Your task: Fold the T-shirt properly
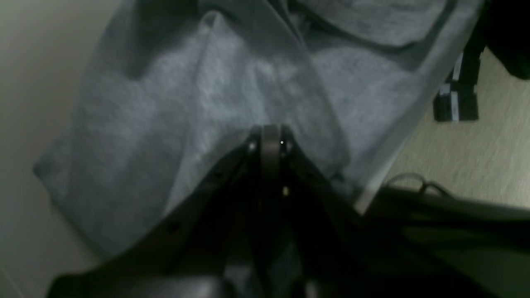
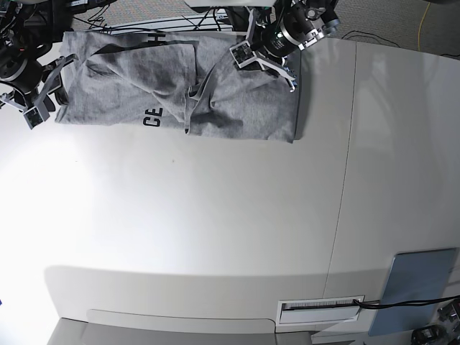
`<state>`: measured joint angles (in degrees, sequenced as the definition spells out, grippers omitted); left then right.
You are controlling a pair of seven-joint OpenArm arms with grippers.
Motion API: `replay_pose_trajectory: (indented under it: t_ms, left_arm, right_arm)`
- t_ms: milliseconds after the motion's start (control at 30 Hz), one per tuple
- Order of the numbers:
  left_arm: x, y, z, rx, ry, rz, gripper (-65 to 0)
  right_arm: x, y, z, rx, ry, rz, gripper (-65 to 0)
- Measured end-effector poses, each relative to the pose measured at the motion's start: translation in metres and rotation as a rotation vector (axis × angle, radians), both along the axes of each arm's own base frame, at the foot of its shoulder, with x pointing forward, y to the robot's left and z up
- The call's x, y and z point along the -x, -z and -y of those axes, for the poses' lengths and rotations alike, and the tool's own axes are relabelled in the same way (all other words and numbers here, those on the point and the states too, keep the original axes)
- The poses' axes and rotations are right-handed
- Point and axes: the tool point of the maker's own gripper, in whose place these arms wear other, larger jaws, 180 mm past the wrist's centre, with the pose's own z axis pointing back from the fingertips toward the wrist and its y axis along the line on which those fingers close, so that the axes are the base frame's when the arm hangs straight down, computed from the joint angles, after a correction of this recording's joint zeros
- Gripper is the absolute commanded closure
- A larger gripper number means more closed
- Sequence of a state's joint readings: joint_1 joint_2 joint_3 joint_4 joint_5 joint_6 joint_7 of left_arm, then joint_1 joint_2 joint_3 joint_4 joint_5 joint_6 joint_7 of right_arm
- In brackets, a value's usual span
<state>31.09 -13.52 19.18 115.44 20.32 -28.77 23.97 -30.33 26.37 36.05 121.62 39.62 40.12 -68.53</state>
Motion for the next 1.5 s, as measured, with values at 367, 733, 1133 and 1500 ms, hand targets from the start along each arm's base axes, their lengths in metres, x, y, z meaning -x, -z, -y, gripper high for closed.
replay_pose_trajectory:
  t_ms: [367, 733, 1133, 1500]
  left_arm:
    - [0.009, -0.034, 0.04, 0.304, 0.086, -0.093, -27.5]
    - [-0.036, -0.026, 0.01, 0.251, -0.249, -0.071, -27.5]
    - [-0.09, -0.037, -0.131, 0.296, -0.609, -0.031, -25.7]
    - [-0.08, -0.039, -0.206, 0.225, -0.753, -0.033, -25.7]
  right_arm:
    - [0.0, 0.0, 0.0, 0.0, 0.0, 0.0, -18.9]
    - [0.009, 0.005, -0.01, -0.067, -0.005, -0.061, -18.9]
    - [0.051, 0.011, -0.105, -0.603, -0.03, -0.11, -18.9]
    - [0.071, 0.064, -0.215, -0.757, -0.093, -0.273, -18.9]
